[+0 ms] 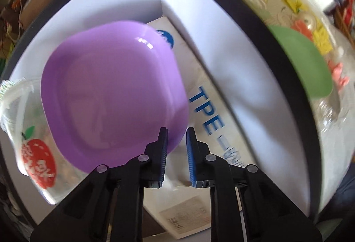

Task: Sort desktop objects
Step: 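Lower the purple plate into the box beside the bucket with the left gripper, then open the left gripper and withdraw it from the box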

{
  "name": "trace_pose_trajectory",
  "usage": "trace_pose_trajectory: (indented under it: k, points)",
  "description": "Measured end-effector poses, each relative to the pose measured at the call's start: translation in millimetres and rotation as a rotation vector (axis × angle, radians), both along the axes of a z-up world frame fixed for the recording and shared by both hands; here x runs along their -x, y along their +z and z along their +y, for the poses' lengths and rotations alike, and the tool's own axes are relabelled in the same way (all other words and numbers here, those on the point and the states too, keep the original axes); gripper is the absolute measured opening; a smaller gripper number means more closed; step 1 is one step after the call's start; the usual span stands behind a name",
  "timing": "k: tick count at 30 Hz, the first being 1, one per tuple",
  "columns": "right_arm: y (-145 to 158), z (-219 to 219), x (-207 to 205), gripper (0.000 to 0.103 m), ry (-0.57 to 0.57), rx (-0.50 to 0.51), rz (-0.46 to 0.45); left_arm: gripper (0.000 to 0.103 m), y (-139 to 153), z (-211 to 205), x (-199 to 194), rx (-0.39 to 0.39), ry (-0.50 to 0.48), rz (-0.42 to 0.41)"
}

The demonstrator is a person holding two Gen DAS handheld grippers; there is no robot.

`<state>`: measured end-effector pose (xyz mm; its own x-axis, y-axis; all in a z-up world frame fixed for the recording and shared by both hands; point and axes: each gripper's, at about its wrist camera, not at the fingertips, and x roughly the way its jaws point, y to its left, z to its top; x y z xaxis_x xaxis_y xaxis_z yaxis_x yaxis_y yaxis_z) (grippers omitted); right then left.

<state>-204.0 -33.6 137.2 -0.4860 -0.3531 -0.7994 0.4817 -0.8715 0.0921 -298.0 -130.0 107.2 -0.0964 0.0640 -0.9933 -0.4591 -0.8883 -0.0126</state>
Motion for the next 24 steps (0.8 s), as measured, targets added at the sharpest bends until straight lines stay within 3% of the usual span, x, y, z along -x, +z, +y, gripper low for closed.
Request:
trace_pose_trajectory:
  k: [3,4,5,7,9,10,11,13,15,17,21,24]
  points:
    - [-1,2,1,0.046,0.0,0.005,-0.006,0.015,6,2,11,-0.136,0.095,-0.055]
    - [-1,2,1,0.046,0.0,0.006,-0.007,0.008,8,3,15,-0.174,0.118,-0.066]
    - [-1,3,1,0.046,-0.001,0.007,-0.008,0.003,12,5,19,-0.195,0.13,-0.064]
    - [-1,3,1,0.046,-0.001,0.007,-0.009,0.004,16,-2,27,-0.211,0.146,-0.044]
    - [-1,4,0,0.046,-0.002,0.007,-0.01,0.01,20,-18,37,-0.213,0.151,-0.023]
    - [-1,4,0,0.046,-0.001,0.008,-0.012,0.021,22,-21,48,-0.204,0.144,0.002]
    - [-1,5,0,0.046,0.0,0.008,-0.014,0.041,26,-35,38,-0.188,0.137,0.036]
    - [-2,6,0,0.046,0.004,0.008,-0.016,0.069,35,-79,21,-0.205,0.134,0.051]
    - [-1,6,-1,0.046,0.005,0.01,-0.015,0.071,44,-103,20,-0.219,0.15,0.06]
    - [0,7,-1,0.046,0.007,0.015,-0.016,0.071,42,-109,17,-0.178,0.17,0.057]
    - [2,4,-5,0.046,0.015,0.016,-0.011,0.068,8,-123,13,-0.101,0.261,0.004]
    - [3,2,-6,0.046,0.022,0.015,-0.01,0.068,-4,-133,11,-0.098,0.283,-0.014]
